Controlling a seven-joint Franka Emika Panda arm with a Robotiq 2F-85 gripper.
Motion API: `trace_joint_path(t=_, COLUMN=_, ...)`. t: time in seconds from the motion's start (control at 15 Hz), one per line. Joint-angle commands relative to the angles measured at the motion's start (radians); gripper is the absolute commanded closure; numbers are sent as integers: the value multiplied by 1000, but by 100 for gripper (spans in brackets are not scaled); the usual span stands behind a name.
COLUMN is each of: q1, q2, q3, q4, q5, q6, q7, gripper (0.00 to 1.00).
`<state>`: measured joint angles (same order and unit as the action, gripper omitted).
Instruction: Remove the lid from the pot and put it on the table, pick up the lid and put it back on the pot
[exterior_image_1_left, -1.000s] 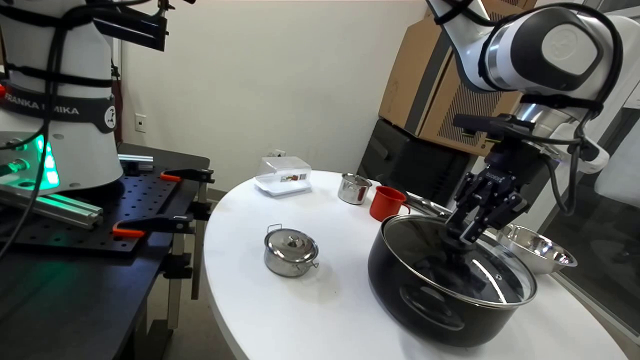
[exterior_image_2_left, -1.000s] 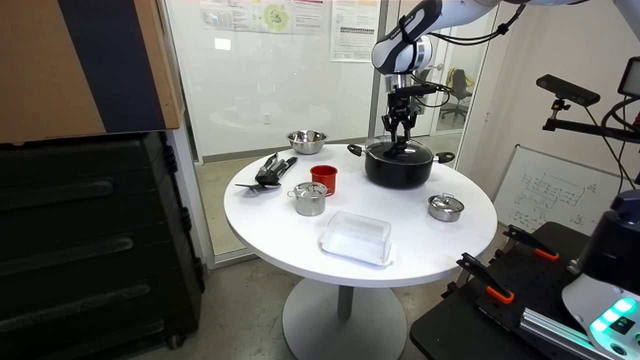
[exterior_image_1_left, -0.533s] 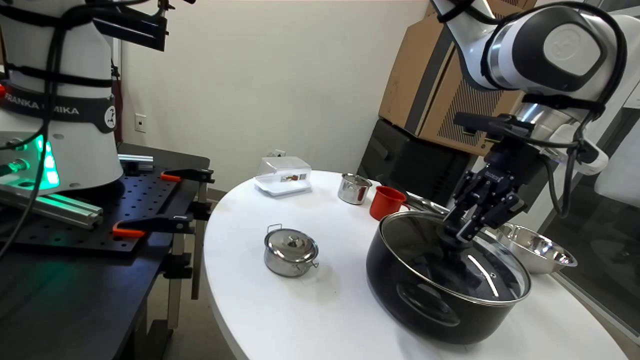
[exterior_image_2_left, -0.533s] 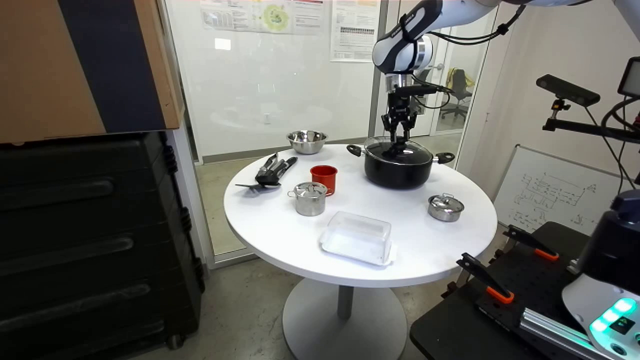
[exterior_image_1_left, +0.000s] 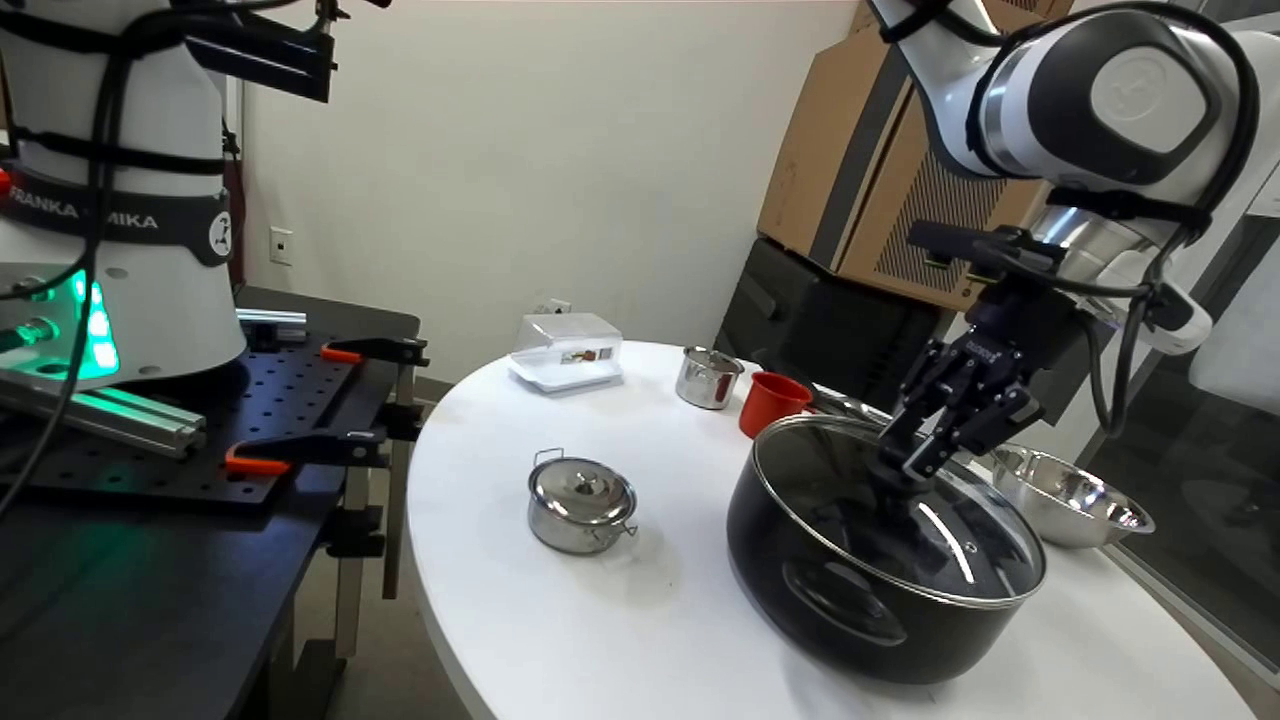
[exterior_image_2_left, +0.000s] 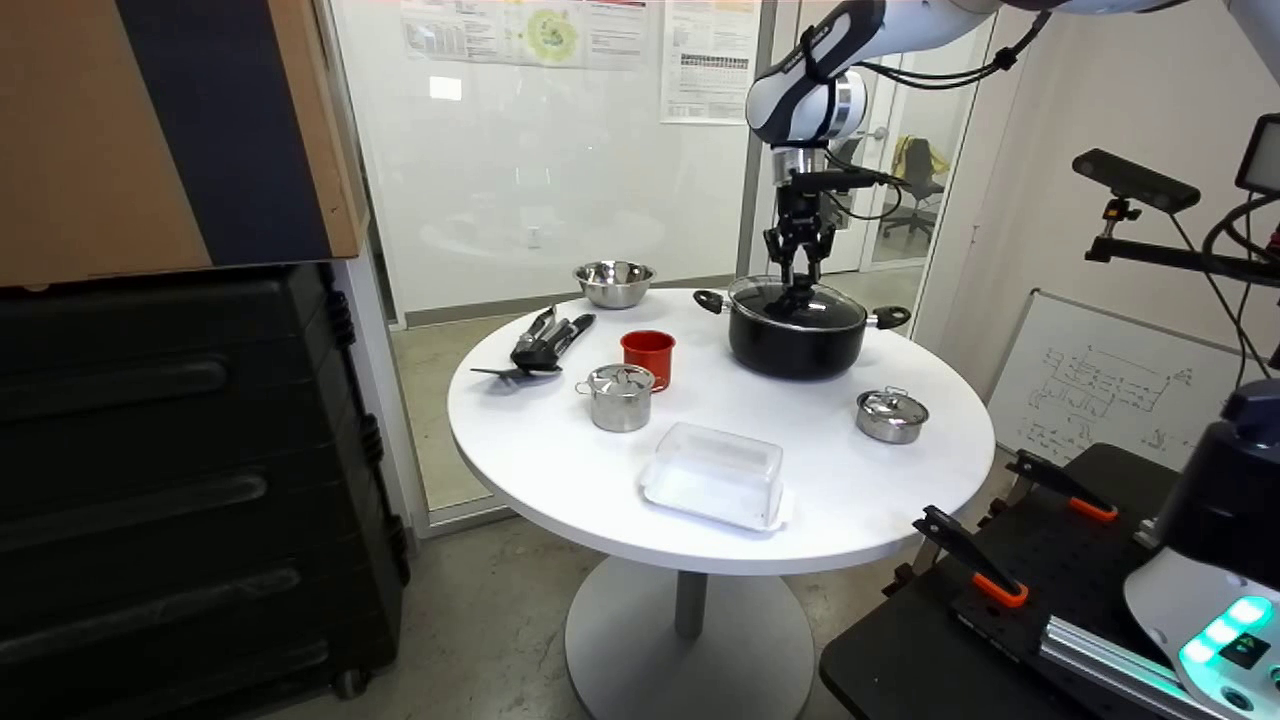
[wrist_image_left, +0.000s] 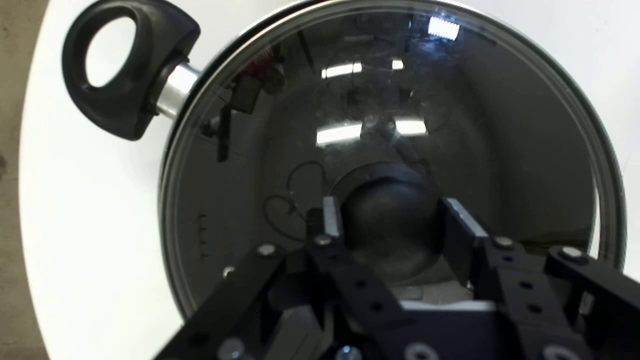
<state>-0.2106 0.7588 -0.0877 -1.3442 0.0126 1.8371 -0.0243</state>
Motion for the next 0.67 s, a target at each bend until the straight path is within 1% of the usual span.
trace_joint_path(t=0.0, q1=-11, q2=20, q3=7, q4=61, q5=27, q6=-102, q7=-16, gripper=75)
trace_joint_path(t=0.33, q1=-8, q2=32, q3=4, q4=91, q5=24, q6=-160, q7=-8, gripper=75)
trace_joint_path(t=0.6, q1=-5, q2=42, q3=1, q4=107, q5=19, q6=-167, q7=-1, gripper=75)
